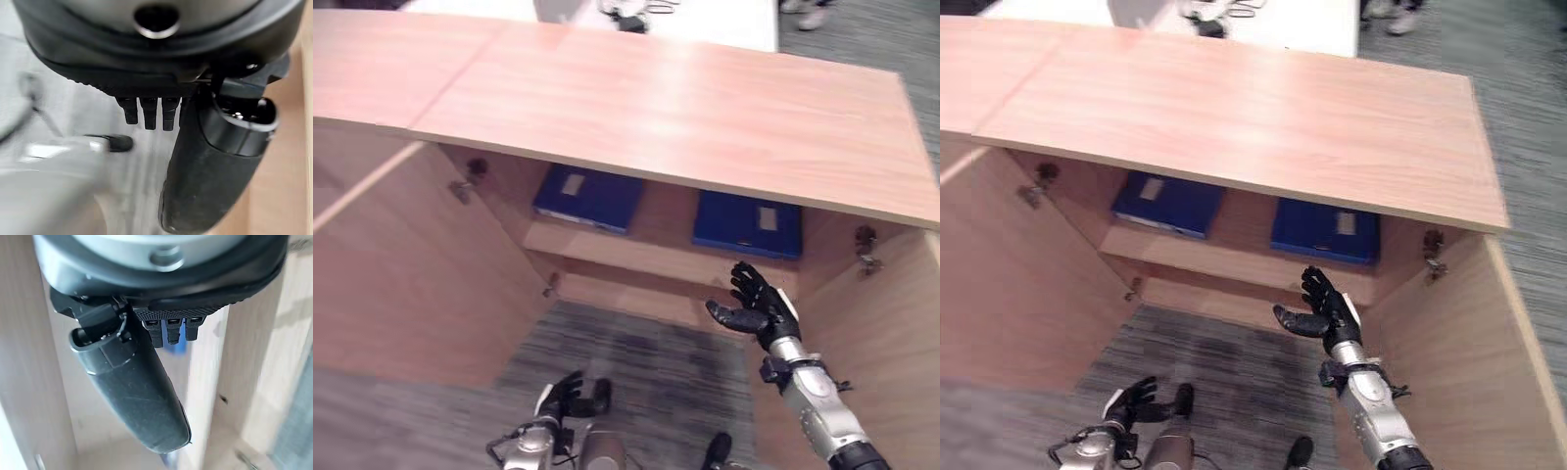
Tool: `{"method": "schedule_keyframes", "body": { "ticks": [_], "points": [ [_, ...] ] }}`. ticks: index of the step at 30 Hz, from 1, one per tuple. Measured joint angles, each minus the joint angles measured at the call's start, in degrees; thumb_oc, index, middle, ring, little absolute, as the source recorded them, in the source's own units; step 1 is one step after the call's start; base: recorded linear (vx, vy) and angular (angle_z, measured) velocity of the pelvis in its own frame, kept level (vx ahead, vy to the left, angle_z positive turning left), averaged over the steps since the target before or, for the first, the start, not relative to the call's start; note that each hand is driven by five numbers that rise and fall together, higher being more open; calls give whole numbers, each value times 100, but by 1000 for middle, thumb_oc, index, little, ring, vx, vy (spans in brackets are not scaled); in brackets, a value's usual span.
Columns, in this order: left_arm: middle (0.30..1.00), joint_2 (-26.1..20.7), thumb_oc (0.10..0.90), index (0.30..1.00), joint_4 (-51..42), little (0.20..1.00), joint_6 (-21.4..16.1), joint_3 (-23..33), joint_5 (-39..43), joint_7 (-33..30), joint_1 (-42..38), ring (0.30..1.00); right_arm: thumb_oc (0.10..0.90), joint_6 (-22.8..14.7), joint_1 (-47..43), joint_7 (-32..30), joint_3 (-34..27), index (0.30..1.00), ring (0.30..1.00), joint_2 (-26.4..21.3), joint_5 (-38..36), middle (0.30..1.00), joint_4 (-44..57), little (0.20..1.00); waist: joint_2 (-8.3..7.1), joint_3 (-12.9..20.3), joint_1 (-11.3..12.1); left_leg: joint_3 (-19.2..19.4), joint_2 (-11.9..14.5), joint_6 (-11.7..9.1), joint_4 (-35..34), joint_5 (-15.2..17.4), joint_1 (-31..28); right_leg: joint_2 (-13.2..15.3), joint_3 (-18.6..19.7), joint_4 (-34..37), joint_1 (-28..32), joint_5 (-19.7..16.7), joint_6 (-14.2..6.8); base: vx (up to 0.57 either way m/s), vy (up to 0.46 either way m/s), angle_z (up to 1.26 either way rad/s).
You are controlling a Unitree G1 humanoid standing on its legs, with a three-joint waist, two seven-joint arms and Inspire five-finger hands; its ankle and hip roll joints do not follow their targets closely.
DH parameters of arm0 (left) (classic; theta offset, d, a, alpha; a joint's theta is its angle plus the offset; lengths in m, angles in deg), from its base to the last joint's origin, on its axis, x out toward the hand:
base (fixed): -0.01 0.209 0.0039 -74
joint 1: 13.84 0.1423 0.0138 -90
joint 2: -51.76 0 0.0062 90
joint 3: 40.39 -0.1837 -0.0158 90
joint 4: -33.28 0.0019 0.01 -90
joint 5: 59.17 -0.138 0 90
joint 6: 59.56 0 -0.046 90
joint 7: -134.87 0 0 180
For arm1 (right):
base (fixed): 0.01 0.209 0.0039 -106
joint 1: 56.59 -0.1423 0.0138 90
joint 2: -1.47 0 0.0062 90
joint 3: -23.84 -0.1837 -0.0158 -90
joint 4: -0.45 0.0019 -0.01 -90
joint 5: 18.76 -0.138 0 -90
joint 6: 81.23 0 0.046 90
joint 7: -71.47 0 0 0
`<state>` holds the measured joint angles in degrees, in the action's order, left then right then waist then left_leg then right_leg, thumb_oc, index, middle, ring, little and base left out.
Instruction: Put the empty folder in the office cabinet
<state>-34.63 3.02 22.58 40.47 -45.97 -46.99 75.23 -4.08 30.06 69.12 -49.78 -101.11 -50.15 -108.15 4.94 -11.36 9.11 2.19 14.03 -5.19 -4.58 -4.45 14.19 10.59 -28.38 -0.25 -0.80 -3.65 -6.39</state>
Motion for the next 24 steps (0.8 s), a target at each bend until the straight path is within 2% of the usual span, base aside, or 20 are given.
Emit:
{"method": "schedule_keyframes", "body": {
  "ticks": [1,3,5,6,7,8,9,10,12,13,14,15,16,17,19,20,21,22,23,24],
  "points": [
    [900,-26,800,900,57,900,5,117,16,1,35,900,800,54,2,30,6,900,900,20,46,900,-76,900,-246,-30,-16,541,-110,46,148,-75,2,307,-201,26,17,-45,7,-120,134,86],
    [900,-22,800,900,135,900,1,404,103,-7,219,900,800,87,143,66,-48,900,900,45,101,900,-138,900,-450,-14,-180,1339,-53,-99,1153,20,-355,680,-613,149,419,-139,-20,-152,245,106],
    [900,3,800,900,351,900,15,418,-50,12,332,900,800,92,342,90,-198,900,900,73,104,900,-103,900,-408,135,-450,1632,211,-303,1551,173,-793,808,-933,138,725,-144,-30,-84,184,94],
    [900,23,800,900,342,900,22,359,-53,3,453,900,800,89,422,82,-218,900,900,28,103,900,-53,900,-349,293,-596,1682,248,-325,1406,134,-1070,812,-964,63,717,-96,-214,-115,351,66],
    [900,17,800,900,284,900,25,252,-58,6,539,900,800,65,445,88,-251,900,900,-49,107,900,2,900,-271,374,-665,1540,185,-506,1031,307,-1209,862,-965,-25,655,-143,-350,-156,565,93],
    [900,13,800,900,481,900,21,275,-147,5,312,900,800,98,578,131,-503,900,900,79,159,900,-25,900,-446,369,-785,1700,-32,-340,803,147,-1099,1244,-1146,-252,662,-254,-355,-68,361,112],
    [900,19,800,900,521,900,31,270,-236,0,251,900,800,146,679,120,-576,900,900,117,161,900,-58,900,-528,345,-826,1625,-128,-251,829,148,-1029,1439,-1187,-499,662,-377,-196,-88,438,144],
    [900,-23,800,900,471,900,30,269,-273,41,263,900,800,185,912,149,-706,900,900,332,157,900,-122,900,-632,360,-791,1602,-216,-48,973,209,-1003,1665,-1035,-1136,604,-522,-84,-56,339,104],
    [900,-144,800,900,486,900,26,226,-293,-1,371,900,800,209,988,242,-592,900,900,518,155,900,-133,900,-670,560,-752,1527,-146,113,983,429,-670,1437,-997,-930,397,28,-267,-23,362,98],
    [900,-477,800,900,485,900,36,229,-349,38,244,900,800,200,1100,316,-600,900,900,715,154,900,66,900,-1060,649,-788,2210,-84,117,1037,501,-530,1341,-1047,-340,421,-162,115,22,275,133],
    [900,-564,800,900,493,900,36,260,-396,58,186,900,800,195,1082,351,-622,900,900,759,154,900,135,900,-1259,663,-777,2505,-88,23,1118,325,-444,1433,-1328,-319,486,-276,177,139,541,161],
    [900,-490,800,900,515,900,90,267,-494,50,54,900,800,201,968,373,-749,900,900,779,147,900,141,900,-1189,621,-811,2430,2,94,1654,400,-28,1509,-1456,-388,610,-300,6,165,413,127],
    [900,-395,800,900,515,900,146,261,-525,115,99,900,800,212,909,340,-837,900,900,845,137,900,120,900,-1067,609,-725,2278,-89,132,1820,504,68,1549,-1476,-547,663,-525,206,207,517,130],
    [900,-293,800,900,467,900,136,259,-540,143,176,900,800,213,918,325,-862,900,900,894,115,900,126,900,-992,589,-757,2056,-262,277,1692,427,-54,1710,-1501,-785,793,-796,206,87,257,106],
    [900,-256,800,900,379,900,137,209,-689,134,243,900,800,218,954,323,-846,900,900,990,79,900,137,900,-959,589,-704,1919,-522,424,1413,388,-291,1989,-1426,-1194,842,-1385,23,138,302,73],
    [900,-274,800,900,362,900,134,153,-692,127,269,900,800,216,904,327,-793,900,900,1079,79,900,135,900,-956,580,-692,1833,-630,487,1254,373,-409,2094,-1422,-1425,796,-1445,-48,189,348,44],
    [900,-332,800,900,324,900,157,191,-720,131,268,900,800,211,898,333,-814,900,900,1246,64,900,175,900,-1029,565,-677,1826,-758,597,1252,343,-440,2183,-1340,-1492,827,-1804,-105,125,278,50],
    [900,-399,800,900,322,900,154,159,-752,135,246,900,800,193,804,304,-712,900,900,1513,-38,900,122,900,-1138,541,-621,1787,-982,704,1117,382,-579,2484,-1107,-1870,677,-2357,283,179,384,39],
    [900,-416,800,900,316,900,156,153,-758,149,247,900,800,193,729,303,-627,900,900,1547,-60,900,36,900,-1153,520,-602,1844,-1032,741,1082,403,-655,2563,-990,-1970,593,-2671,653,178,412,24],
    [900,-434,800,900,310,900,155,139,-774,142,241,900,800,193,693,309,-553,900,900,1553,-64,900,-20,900,-1107,485,-601,1806,-1023,783,977,407,-760,2655,-988,-2181,544,-2547,506,192,431,0]
  ]
}}
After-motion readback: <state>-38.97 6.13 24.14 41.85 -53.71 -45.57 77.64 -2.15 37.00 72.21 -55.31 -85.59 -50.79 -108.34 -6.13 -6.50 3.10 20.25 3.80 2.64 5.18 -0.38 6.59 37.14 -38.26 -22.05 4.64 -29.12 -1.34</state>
